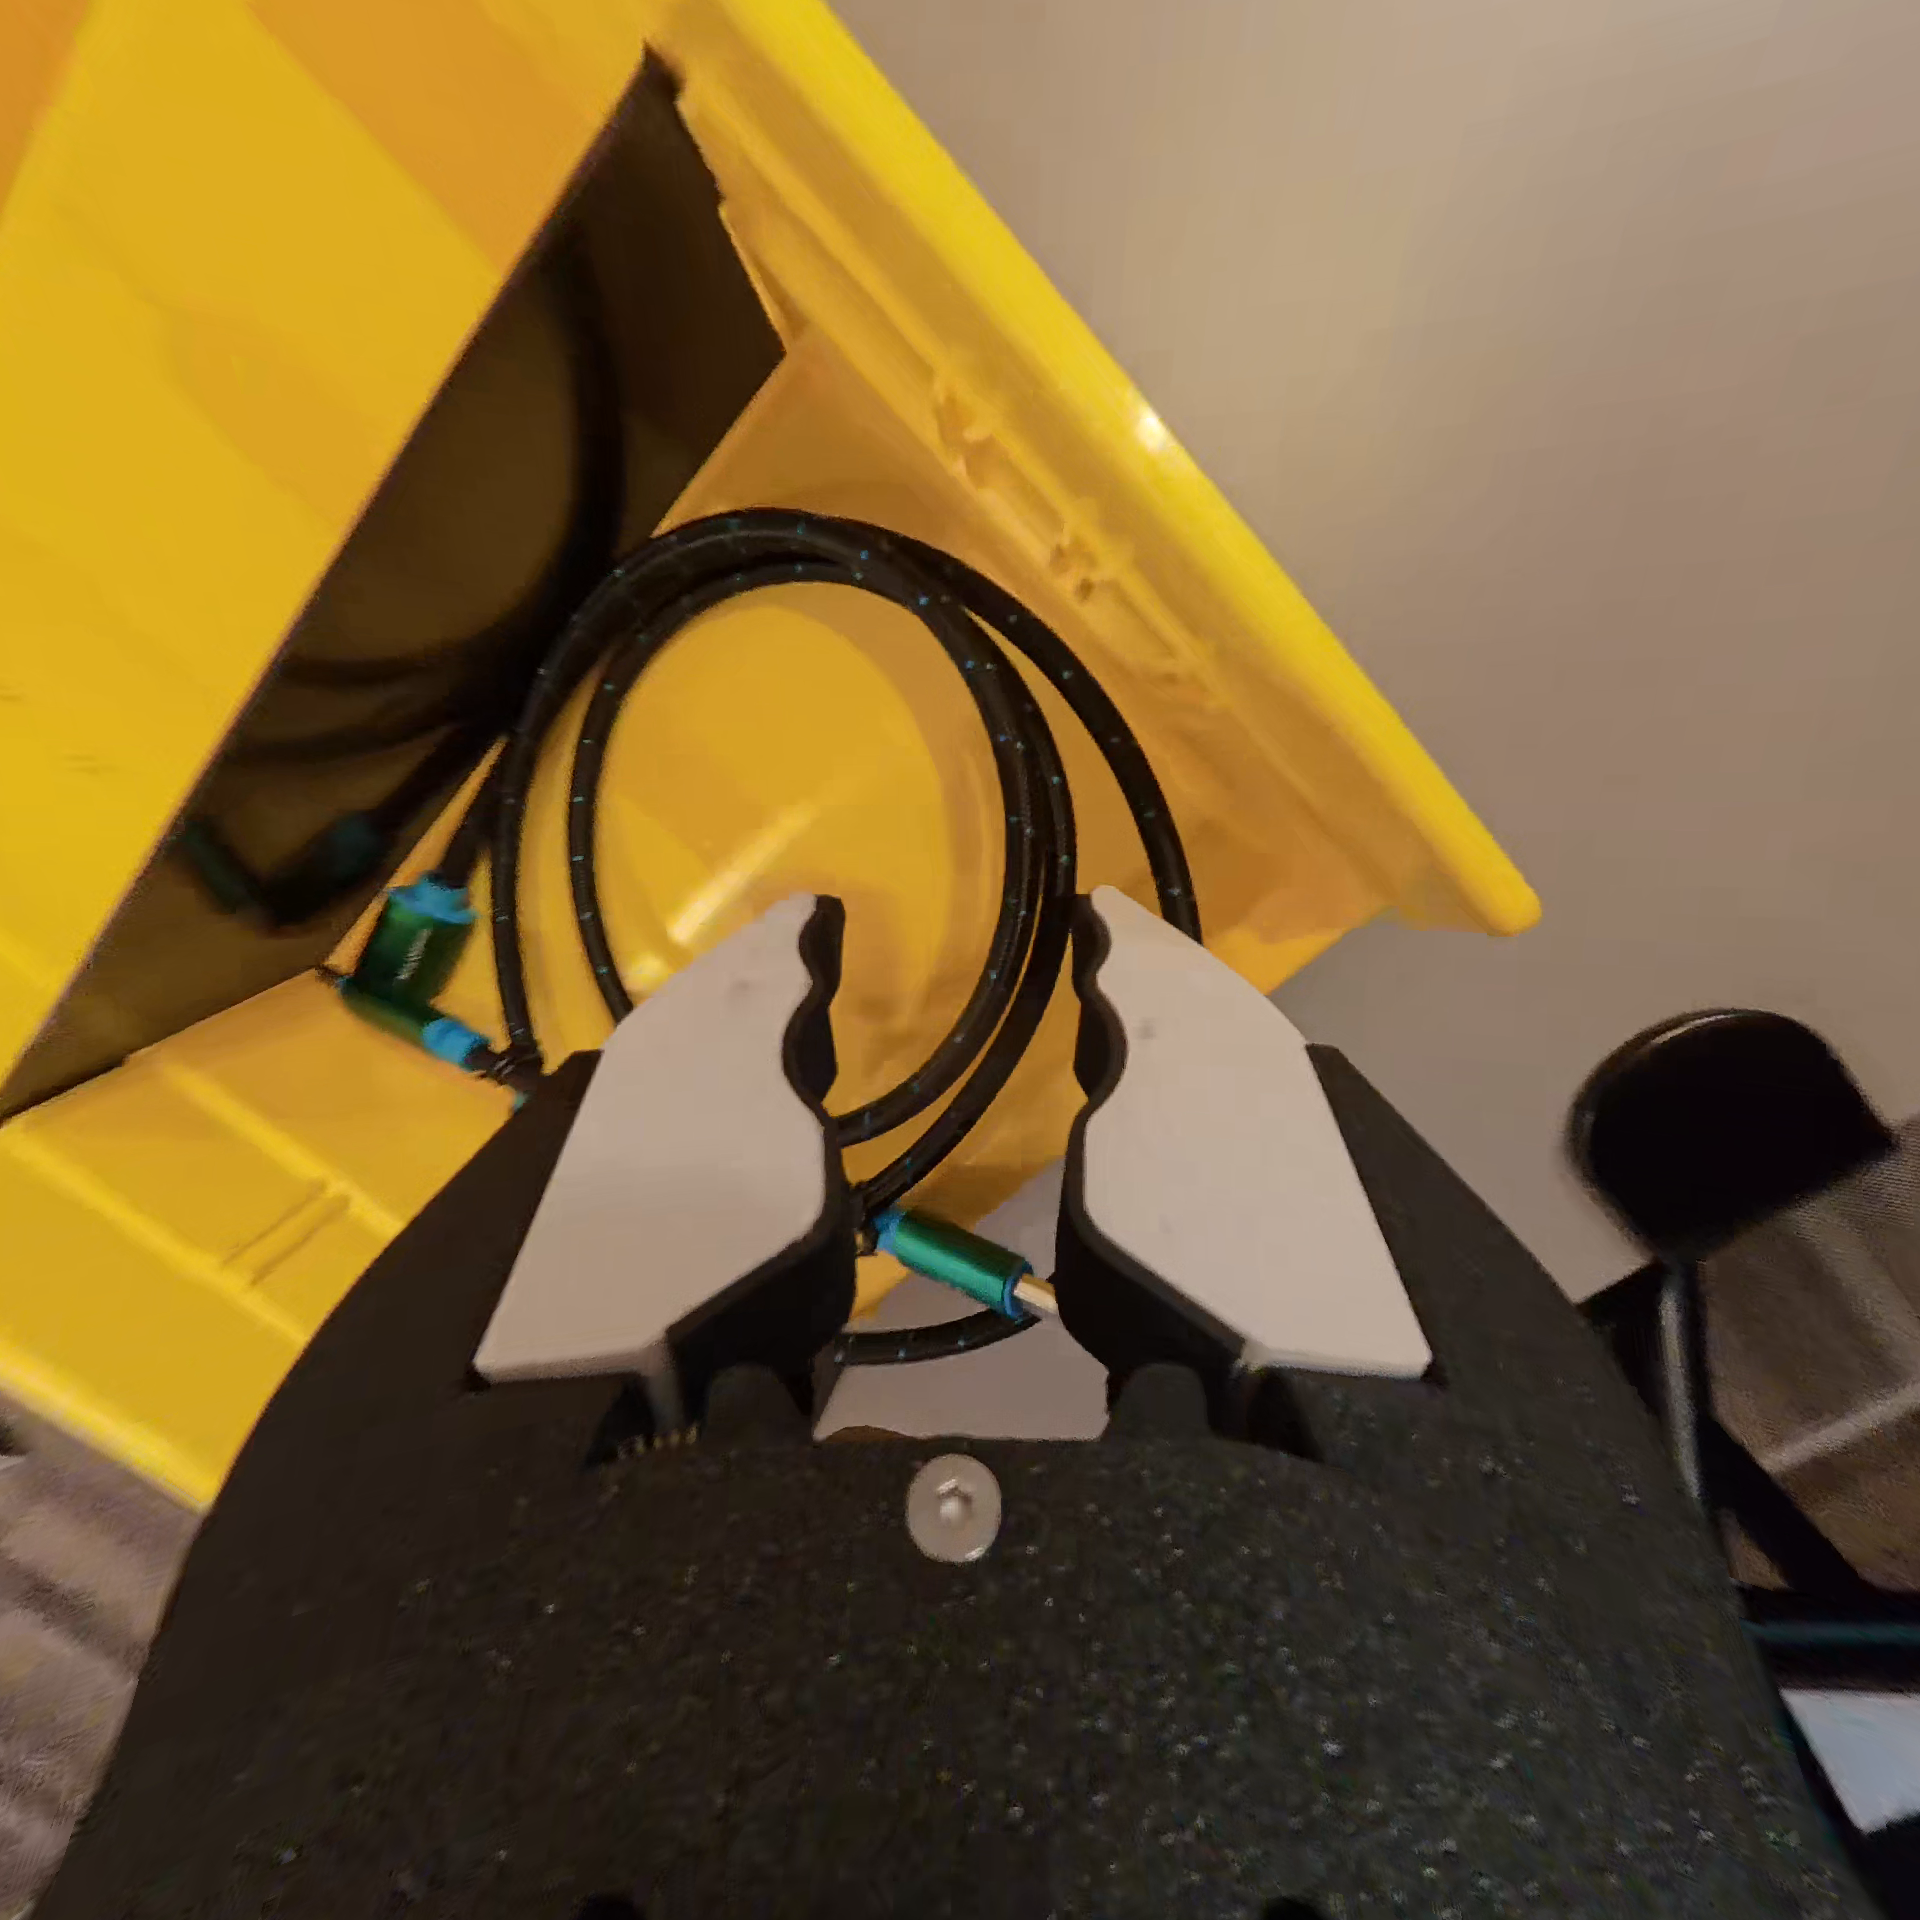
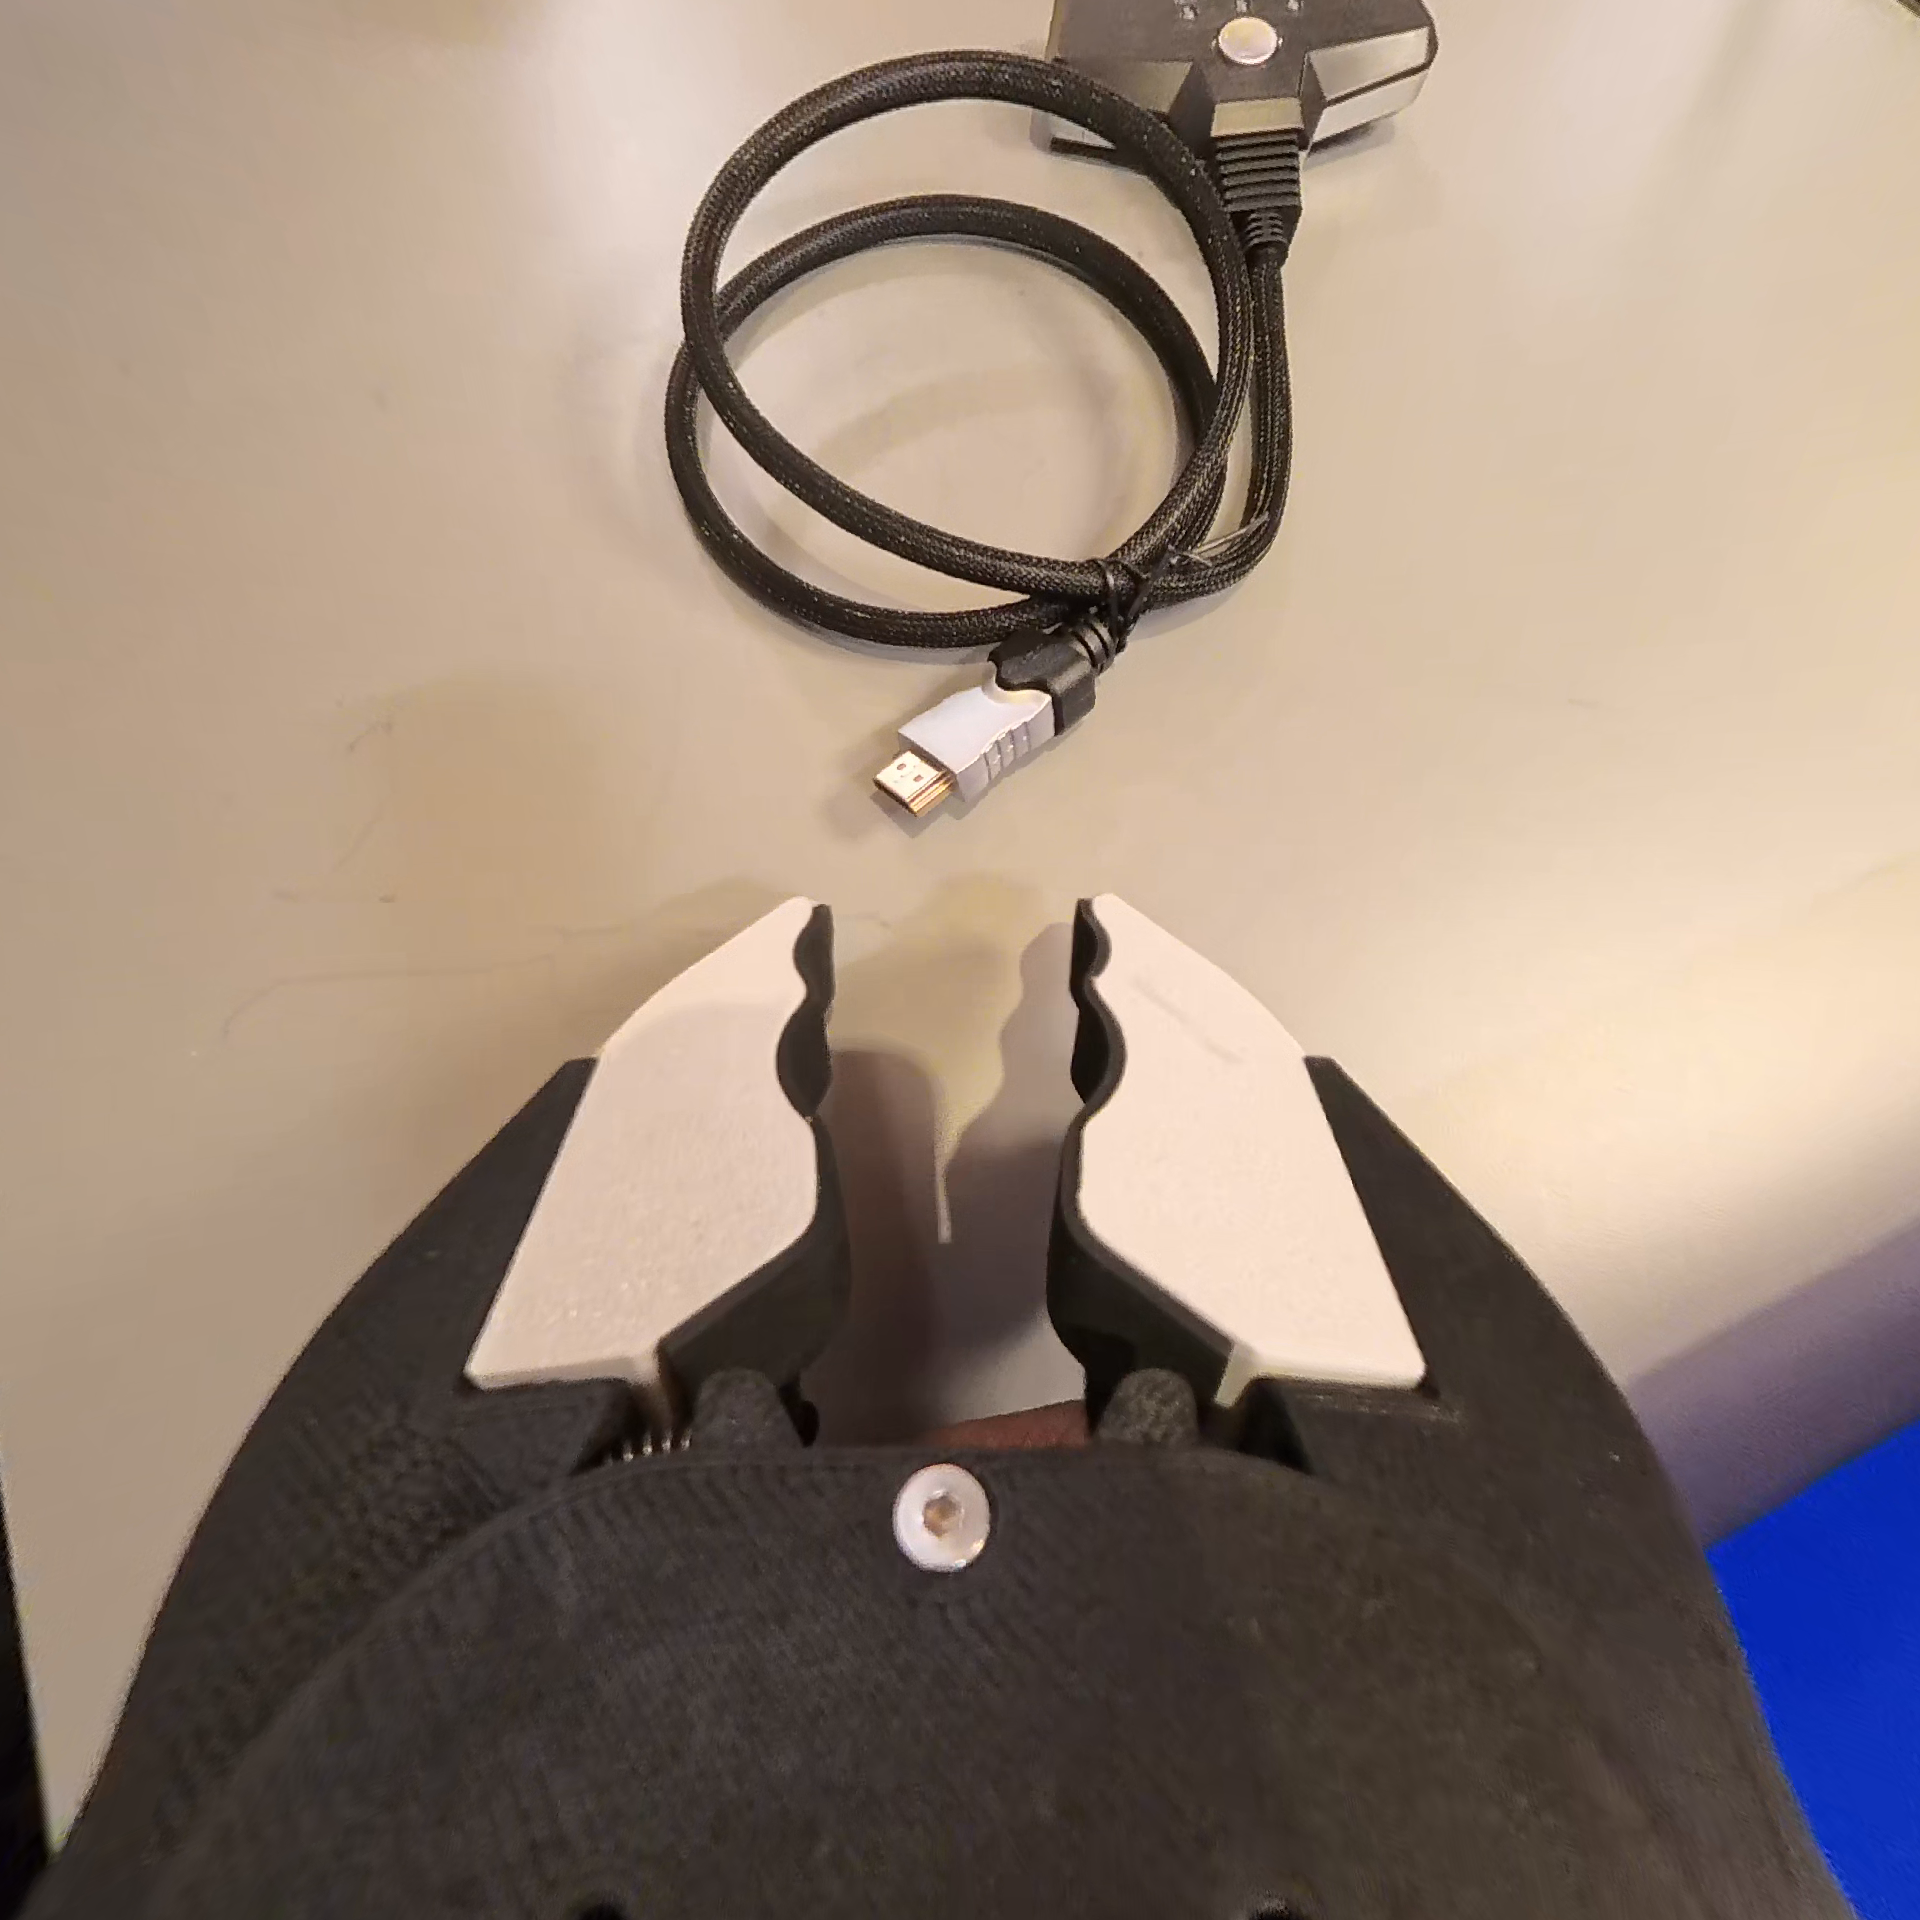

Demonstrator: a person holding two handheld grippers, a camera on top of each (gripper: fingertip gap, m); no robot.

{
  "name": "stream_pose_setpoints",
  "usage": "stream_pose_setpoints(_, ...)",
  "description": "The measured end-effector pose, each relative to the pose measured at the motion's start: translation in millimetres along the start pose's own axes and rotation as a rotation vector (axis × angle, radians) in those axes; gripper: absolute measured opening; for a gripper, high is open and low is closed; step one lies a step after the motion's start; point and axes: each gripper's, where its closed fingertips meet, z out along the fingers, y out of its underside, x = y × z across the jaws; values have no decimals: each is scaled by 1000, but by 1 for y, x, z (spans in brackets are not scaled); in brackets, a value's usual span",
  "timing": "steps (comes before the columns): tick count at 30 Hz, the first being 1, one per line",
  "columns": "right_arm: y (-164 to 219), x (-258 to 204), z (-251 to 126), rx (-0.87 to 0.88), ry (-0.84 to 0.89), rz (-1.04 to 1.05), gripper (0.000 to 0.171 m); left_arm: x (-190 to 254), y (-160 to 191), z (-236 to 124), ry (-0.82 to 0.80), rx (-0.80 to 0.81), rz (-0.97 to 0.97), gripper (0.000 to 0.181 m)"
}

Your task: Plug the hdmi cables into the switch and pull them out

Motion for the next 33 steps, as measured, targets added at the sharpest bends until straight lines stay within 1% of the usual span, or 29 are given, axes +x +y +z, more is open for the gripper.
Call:
stream_pose_setpoints(1,0,1,0,-2,7,-1,44,3,-1,3,53,6,-27,40)
stream_pose_setpoints(2,1,1,1,-5,13,-3,44,6,-2,6,105,14,-59,38)
stream_pose_setpoints(6,2,3,1,-15,28,-1,44,19,-4,9,282,29,-172,10)
stream_pose_setpoints(11,2,3,2,-19,23,7,44,17,-5,4,264,68,-169,7)
stream_pose_setpoints(14,2,3,1,-17,22,8,44,10,-16,-15,218,162,-186,7)
stream_pose_setpoints(19,1,3,0,-6,27,1,44,-6,-39,-66,85,343,-206,6)
stream_pose_setpoints(27,0,2,-1,8,36,-9,44,-28,-82,-157,-213,576,-230,6)
stream_pose_setpoints(30,-1,2,-2,11,37,-9,44,-23,-107,-189,-280,675,-212,6)
stream_pose_setpoints(33,-1,2,-2,13,38,-9,44,-4,-138,-208,-310,742,-148,6)
